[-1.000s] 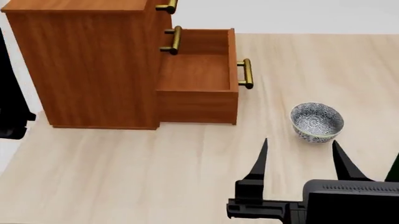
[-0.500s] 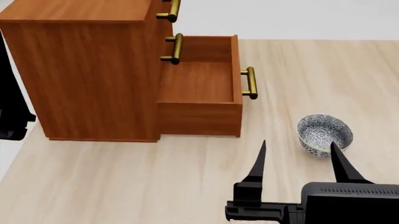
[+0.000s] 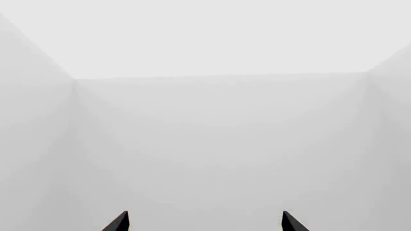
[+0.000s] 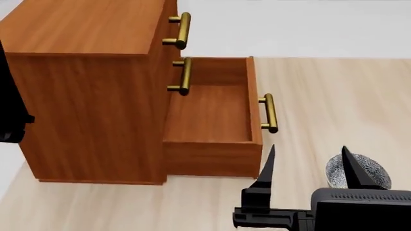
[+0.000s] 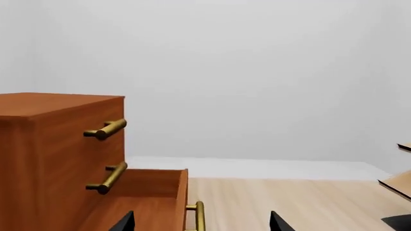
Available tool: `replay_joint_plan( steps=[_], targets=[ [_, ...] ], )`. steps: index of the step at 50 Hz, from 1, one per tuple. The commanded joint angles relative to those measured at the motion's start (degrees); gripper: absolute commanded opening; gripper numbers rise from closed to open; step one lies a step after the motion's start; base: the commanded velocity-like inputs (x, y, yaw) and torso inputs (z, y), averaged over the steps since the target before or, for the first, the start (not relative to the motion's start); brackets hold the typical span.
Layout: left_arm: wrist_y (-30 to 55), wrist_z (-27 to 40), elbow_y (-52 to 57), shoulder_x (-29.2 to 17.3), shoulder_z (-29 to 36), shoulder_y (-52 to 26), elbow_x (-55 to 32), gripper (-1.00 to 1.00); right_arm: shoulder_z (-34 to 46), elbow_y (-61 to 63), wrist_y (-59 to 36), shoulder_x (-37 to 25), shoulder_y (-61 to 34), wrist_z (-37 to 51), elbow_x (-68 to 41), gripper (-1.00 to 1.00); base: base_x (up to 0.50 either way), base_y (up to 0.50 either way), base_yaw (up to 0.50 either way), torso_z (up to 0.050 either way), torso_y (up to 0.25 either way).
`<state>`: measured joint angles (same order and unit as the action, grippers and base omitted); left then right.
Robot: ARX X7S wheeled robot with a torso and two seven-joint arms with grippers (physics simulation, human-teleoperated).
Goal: Close the bottom drawer of the cabinet and open the top drawer.
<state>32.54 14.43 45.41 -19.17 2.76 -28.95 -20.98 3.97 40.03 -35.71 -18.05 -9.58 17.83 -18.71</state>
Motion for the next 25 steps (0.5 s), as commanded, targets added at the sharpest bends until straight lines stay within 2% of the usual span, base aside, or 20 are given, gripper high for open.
replay_joint_plan(
  steps=[1,25],
  targets=[
    [0.3,0.4,0.2,-0.2,0.1,-0.3,-0.3,1.00,0.2,-0.1,0.2,-0.2,0.0,0.1,-0.2,1.00,0.36,0.16,0.00,0.000,0.000],
    [0.5,0.8,0.8,-0.7,0.9,-0.7,-0.8,1.00,-0.8,-0.3,1.5,-0.4,0.9,0.5,-1.1,1.00,0.35,0.17,0.00,0.000,0.001]
  ],
)
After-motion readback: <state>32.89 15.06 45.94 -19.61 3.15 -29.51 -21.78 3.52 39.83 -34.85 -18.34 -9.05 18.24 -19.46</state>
